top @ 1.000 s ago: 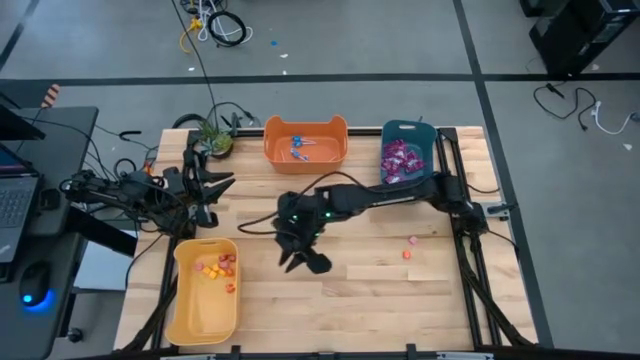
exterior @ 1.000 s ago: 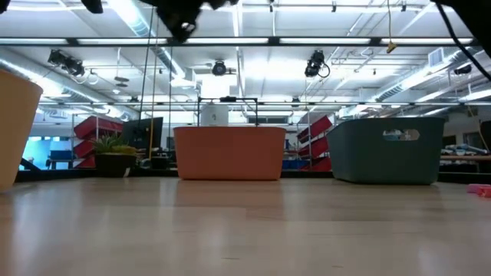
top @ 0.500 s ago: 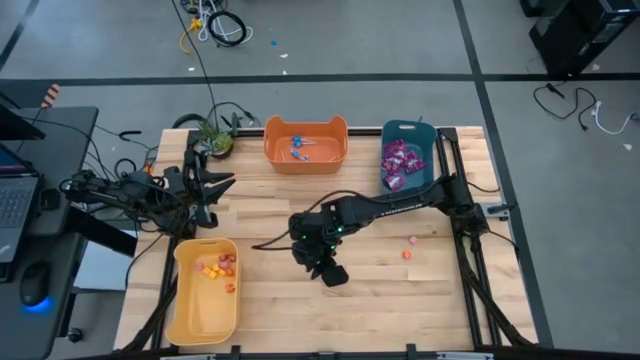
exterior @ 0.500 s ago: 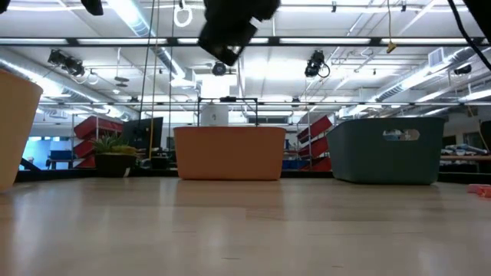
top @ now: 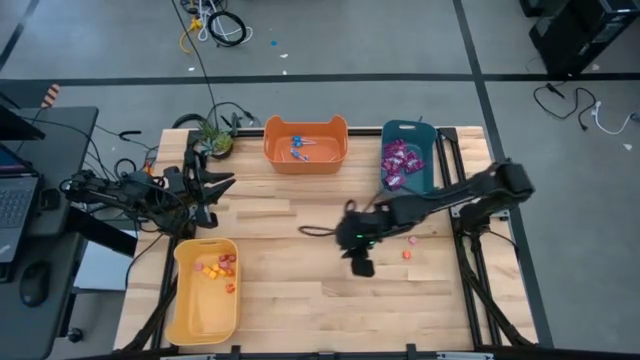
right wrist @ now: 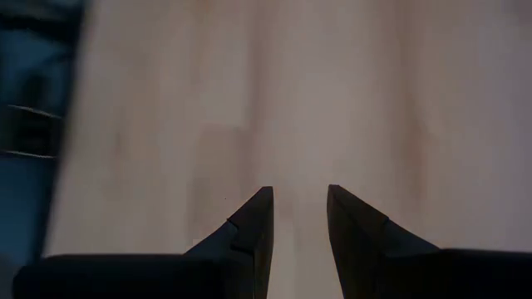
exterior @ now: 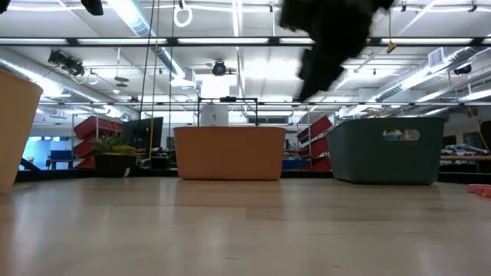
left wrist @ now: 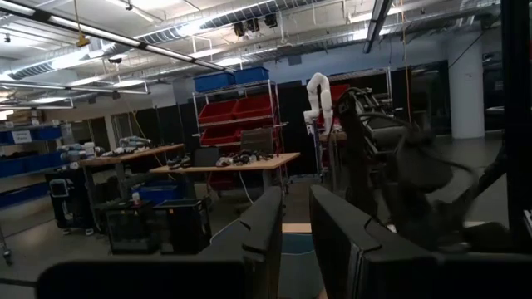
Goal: Sort candy
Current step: Put the orange candy into the yellow bin
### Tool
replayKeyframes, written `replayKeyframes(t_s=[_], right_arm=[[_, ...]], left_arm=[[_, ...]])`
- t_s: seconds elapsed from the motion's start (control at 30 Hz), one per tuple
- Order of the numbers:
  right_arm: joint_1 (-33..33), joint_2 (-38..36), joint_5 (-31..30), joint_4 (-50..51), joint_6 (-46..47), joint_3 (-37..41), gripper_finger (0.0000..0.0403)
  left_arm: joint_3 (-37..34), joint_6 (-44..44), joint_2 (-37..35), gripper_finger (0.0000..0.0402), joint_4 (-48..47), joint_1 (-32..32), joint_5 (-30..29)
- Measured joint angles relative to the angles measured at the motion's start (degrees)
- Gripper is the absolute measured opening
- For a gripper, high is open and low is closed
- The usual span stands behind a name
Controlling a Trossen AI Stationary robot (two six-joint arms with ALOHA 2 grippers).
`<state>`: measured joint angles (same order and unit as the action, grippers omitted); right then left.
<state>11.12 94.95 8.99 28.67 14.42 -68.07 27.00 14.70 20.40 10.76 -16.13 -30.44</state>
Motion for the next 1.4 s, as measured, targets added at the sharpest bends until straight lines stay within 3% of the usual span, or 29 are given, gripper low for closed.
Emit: replayKeyframes(t_s=[0.13, 0.33, 0.63, 0.87, 1.13, 1.4], right_arm=[[2.22, -8.47, -8.98, -0.86, 9.42, 10.38, 0.0100], [7.08, -16.81, -15.27, -0.48, 20.67, 21.08, 0.0100], [14.01, -21.63, -15.52, 8.12, 34.51, 29.34, 0.0100], [19.16, -22.26, -15.06, 16.98, 33.21, 29.57, 0.0100], [21.13, -19.01, -18.24, 15.53, 28.62, 29.57, 0.0115], [21.13, -12.85, -17.97, 14.77, 28.98, 29.57, 0.0159]], left_arm=[[0.00, 0.00, 0.00, 0.0067, -0.02, -0.01, 0.00], [0.00, 0.02, 0.00, 0.0067, -0.02, -0.01, 0.00], [0.00, 0.02, 0.01, 0.0067, -0.02, -0.01, 0.00], [0.00, 0.02, 0.00, 0.0067, -0.04, -0.01, 0.00], [0.00, 0.03, 0.02, 0.0067, -0.07, 0.00, 0.00], [0.00, 0.04, 0.02, 0.0067, -0.09, 0.01, 0.00]])
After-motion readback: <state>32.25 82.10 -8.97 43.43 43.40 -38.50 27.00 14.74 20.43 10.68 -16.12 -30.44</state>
